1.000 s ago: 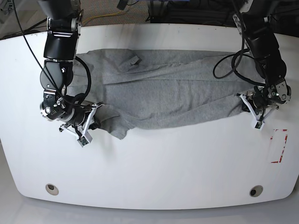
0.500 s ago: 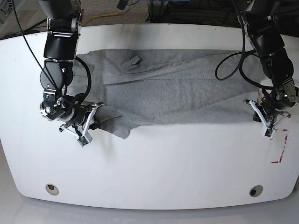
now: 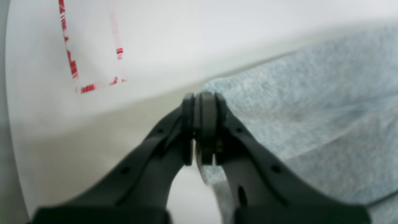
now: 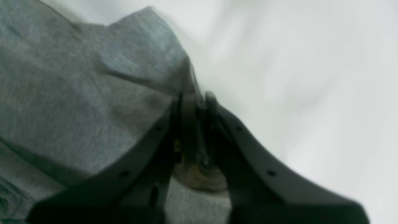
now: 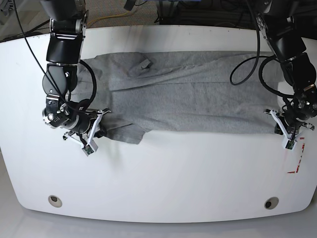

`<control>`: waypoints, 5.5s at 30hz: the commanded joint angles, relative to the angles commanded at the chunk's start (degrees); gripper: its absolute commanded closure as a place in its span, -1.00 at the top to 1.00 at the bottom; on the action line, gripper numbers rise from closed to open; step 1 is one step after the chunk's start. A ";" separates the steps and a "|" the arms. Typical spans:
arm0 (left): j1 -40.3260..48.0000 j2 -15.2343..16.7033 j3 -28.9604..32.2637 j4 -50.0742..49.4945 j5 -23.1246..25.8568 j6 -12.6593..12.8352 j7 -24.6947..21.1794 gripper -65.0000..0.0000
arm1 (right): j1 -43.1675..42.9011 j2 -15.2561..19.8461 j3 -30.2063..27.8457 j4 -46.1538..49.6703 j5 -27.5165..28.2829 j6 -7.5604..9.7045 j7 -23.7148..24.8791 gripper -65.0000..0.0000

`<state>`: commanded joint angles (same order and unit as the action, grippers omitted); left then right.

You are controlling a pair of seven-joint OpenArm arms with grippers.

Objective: Fold the T-shirt properly
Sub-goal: 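Fold the hem edge over toward the collar with both grippers, then lay the folded edge down near the collar with both grippers, then move the left gripper inward and grasp the strip's middle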

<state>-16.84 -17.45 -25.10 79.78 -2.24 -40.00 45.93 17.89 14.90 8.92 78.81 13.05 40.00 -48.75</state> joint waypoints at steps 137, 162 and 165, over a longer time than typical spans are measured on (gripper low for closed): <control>27.78 0.70 8.44 32.18 -36.75 0.00 14.95 -0.89 | -14.59 -10.90 19.43 3.25 -0.09 0.00 -5.27 0.41; 14.42 19.96 30.68 13.45 -20.40 0.48 14.77 -0.54 | -14.95 -11.08 19.43 3.34 0.09 0.00 -5.54 0.41; 14.33 21.71 30.77 13.45 -20.22 0.57 14.77 -0.54 | -15.03 -11.08 19.43 3.34 0.35 0.00 -5.63 0.41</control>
<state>-2.51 4.26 5.67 93.23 -22.46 -39.43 60.70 2.86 3.82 28.35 82.15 13.41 40.00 -54.37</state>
